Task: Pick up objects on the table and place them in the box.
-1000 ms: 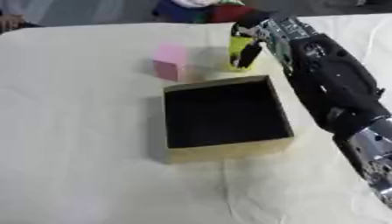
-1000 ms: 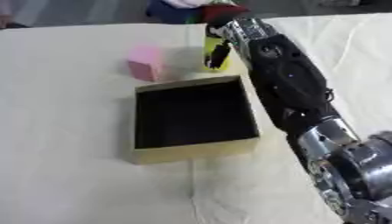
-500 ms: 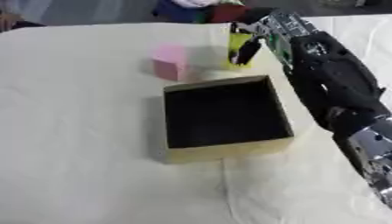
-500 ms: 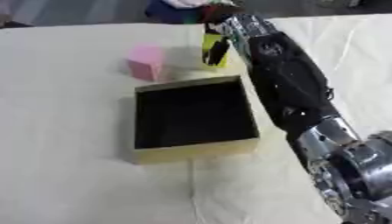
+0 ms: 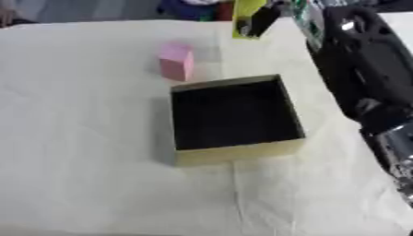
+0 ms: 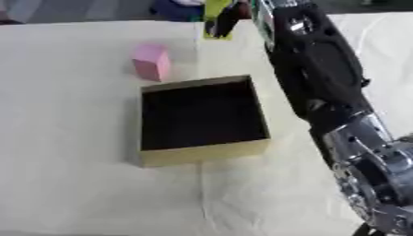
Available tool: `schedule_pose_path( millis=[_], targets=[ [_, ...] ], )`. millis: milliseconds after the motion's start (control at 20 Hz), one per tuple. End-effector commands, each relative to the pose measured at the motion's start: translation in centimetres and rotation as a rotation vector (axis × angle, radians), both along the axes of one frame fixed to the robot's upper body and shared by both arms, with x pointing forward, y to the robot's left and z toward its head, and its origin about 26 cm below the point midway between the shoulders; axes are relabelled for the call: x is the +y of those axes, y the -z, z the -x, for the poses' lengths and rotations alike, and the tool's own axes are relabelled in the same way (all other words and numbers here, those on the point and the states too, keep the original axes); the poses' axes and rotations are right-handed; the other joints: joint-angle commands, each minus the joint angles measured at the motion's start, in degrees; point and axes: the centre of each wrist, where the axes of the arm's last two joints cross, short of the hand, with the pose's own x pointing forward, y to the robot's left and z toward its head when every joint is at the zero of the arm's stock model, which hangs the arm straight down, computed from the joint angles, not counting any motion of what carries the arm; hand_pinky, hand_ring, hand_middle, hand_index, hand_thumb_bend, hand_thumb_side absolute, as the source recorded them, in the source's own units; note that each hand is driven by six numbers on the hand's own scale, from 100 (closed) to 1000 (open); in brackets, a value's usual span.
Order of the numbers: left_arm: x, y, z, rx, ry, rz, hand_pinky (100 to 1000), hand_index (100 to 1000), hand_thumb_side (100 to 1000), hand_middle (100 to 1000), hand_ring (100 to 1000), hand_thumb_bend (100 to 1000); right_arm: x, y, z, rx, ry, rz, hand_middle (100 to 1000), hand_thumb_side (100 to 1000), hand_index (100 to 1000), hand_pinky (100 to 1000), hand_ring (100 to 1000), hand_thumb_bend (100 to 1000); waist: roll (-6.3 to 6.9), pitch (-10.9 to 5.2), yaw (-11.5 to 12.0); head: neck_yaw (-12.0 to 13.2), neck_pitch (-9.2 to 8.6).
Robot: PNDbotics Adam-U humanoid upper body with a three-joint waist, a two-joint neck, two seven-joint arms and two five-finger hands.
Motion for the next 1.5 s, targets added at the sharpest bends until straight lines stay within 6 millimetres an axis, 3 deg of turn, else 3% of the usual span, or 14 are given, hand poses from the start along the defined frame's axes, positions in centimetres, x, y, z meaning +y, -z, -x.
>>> schedule_pose_path(
  millis=[50, 850, 1500],
  targets=[
    [0.4, -0.9, 0.3, -0.020, -0.010, -0.032, 714, 923, 763, 703, 719, 185, -0.5, -2.9, 1.5, -0.037, -0.068, 0.022, 474, 378, 689, 760, 700, 100, -0.04, -1.55, -0.2, 0.9, 0.86],
    [0.9, -0.6, 0.6, -0.003, -0.038, -0.057, 714, 922, 758, 704, 721, 189, -1.6, -0.9, 4.3, 0.265, -0.356, 0.050, 480, 469, 692, 728, 674, 100, -0.95, -3.11, -2.8, 3.9, 2.10],
    [1.0, -0.5, 0.6, 0.001, -0.043, -0.057, 713, 922, 759, 704, 721, 189, -1.3, 1.4, 4.2, 0.308, -0.374, 0.126, 494, 498, 706, 711, 681, 100, -1.11, -3.21, -3.1, 3.6, 2.13]
  ],
)
